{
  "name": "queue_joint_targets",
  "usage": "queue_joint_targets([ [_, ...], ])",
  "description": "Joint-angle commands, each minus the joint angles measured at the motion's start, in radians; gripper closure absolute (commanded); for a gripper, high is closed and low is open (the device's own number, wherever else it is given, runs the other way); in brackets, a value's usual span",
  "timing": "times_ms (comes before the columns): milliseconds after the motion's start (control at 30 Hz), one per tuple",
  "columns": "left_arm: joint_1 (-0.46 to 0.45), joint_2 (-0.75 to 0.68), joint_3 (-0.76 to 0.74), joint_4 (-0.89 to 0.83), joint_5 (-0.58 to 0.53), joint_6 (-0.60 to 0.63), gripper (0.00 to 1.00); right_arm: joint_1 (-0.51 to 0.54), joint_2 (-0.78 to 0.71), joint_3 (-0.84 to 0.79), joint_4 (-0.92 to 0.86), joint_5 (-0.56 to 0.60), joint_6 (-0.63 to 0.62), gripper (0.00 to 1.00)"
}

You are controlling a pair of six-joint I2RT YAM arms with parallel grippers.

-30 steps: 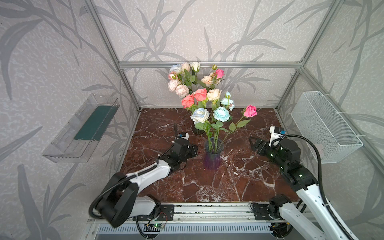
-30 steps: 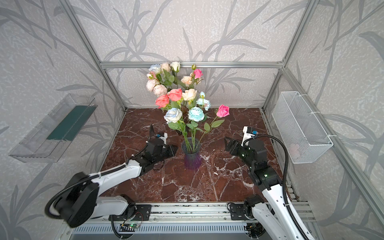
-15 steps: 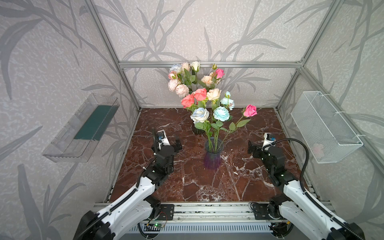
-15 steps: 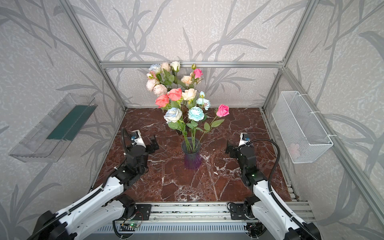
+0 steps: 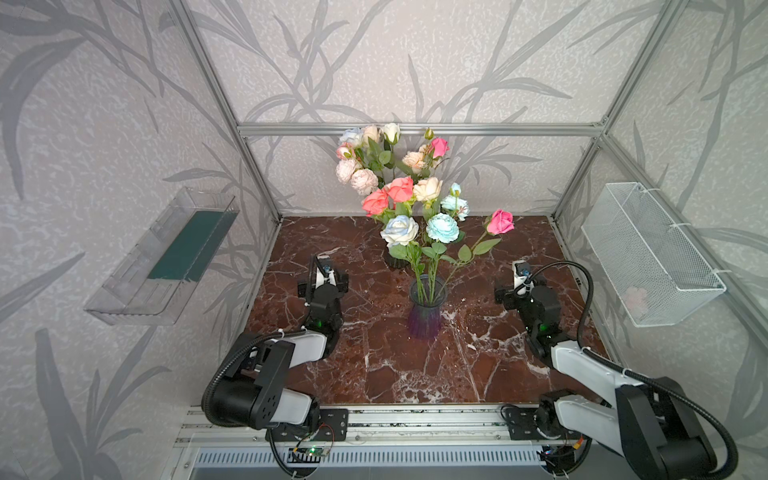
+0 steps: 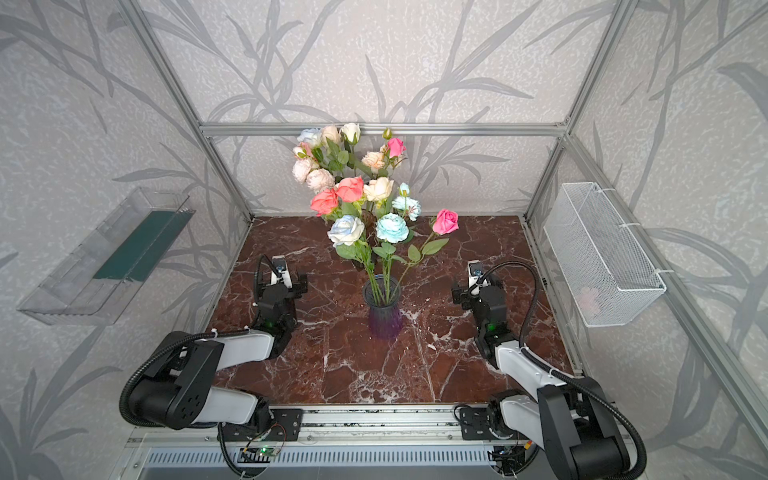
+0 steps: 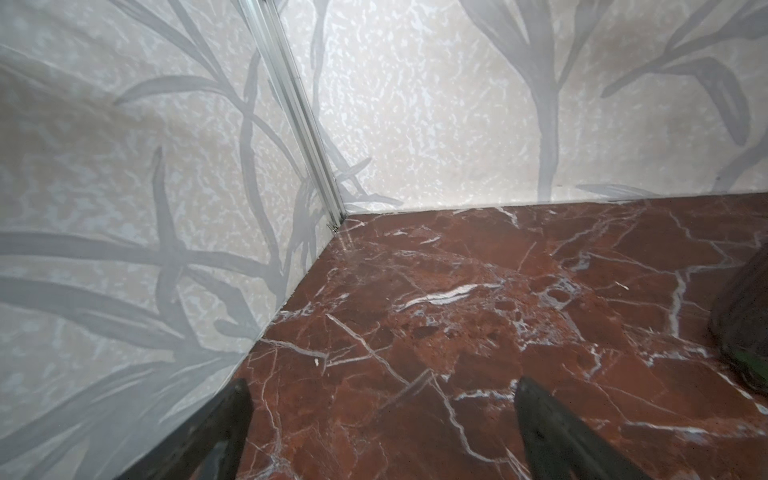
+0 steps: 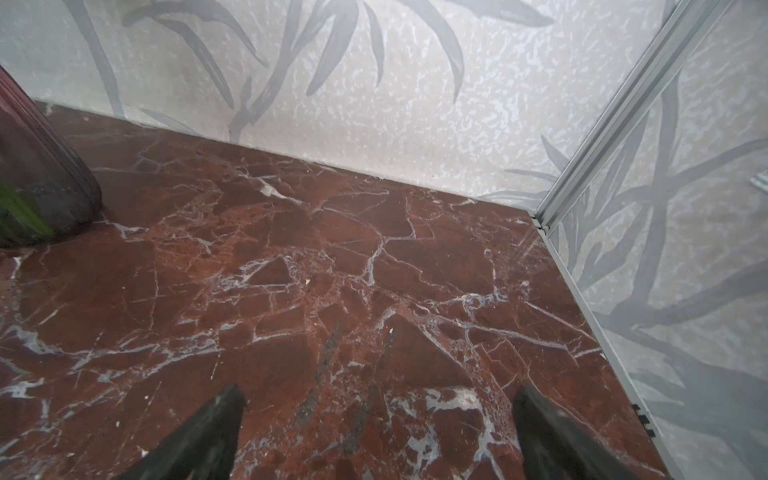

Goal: Arrange the flowers into the vase

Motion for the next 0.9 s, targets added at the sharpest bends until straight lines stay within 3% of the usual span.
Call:
queue_joint_targets([
  [0, 0.005, -0.078, -0.015, -0.065, 0.059, -0.001, 0.01, -0.006, 0.053, 0.000, 0.065, -0.027, 0.002, 0.01],
  [133, 0.068, -0.123, -0.074, -0.110, 0.111, -0.093, 0.01, -0.006, 0.220, -0.046, 0.322, -0.041, 0.010, 0.01],
  [300, 0.188, 0.061, -0.101, 0.095, 0.258, -0.164, 0.01, 0.001, 0.493, -0.106, 0.739, -0.015, -0.017, 0.01],
  [400, 0.210, 0.224, -0.108, 0.306, 0.319, -0.146, 0.01, 0.005, 0.402, -0.032, 0.466, 0.047, 0.021, 0.01],
  [467, 0.225, 0.132, -0.067, 0.074, 0.309, -0.197, 0.01, -0.007, 0.436, 0.017, 0.427, 0.049, 0.027, 0.01],
  [533, 0.262, 0.126, -0.012, -0.043, 0.356, -0.225, 0.01, -0.020, 0.419, 0.046, 0.344, 0.080, 0.065, 0.01],
  [600, 0.273, 0.170, -0.002, 0.016, 0.361, -0.222, 0.01, -0.068, 0.422, 0.041, 0.360, -0.001, 0.098, 0.01],
  [667, 0.273, 0.142, 0.016, -0.072, 0.329, -0.249, 0.01, -0.072, 0.419, 0.042, 0.351, 0.000, 0.101, 0.01],
  [767, 0.273, 0.168, 0.001, 0.003, 0.328, -0.237, 0.01, -0.071, 0.422, 0.041, 0.358, -0.001, 0.099, 0.01],
  [867, 0.273, 0.152, 0.011, -0.044, 0.333, -0.240, 0.01, -0.070, 0.422, 0.039, 0.363, 0.000, 0.095, 0.01],
])
